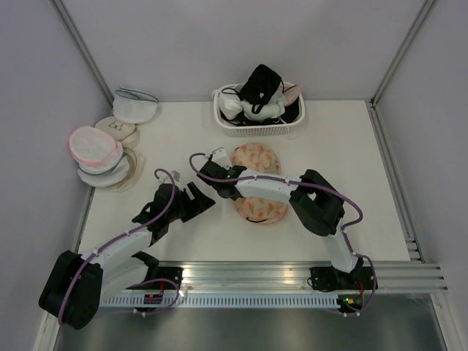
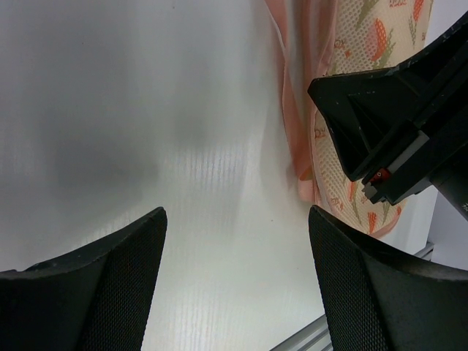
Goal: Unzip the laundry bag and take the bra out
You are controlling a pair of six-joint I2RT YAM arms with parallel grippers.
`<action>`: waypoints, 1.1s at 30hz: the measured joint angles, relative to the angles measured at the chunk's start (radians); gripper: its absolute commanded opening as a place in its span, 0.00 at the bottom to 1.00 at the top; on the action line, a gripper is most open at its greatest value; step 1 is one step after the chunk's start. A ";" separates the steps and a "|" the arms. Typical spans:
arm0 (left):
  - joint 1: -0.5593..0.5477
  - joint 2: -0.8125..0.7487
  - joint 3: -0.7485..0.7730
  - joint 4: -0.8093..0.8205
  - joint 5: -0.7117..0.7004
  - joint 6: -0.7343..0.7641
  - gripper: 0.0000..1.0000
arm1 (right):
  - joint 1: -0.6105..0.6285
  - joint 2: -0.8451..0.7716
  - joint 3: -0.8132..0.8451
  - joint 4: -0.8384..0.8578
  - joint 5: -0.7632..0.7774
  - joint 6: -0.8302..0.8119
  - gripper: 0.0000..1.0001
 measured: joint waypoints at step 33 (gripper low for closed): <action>0.000 0.030 -0.033 0.045 0.007 -0.007 0.82 | 0.002 -0.032 0.000 -0.049 0.019 0.006 0.60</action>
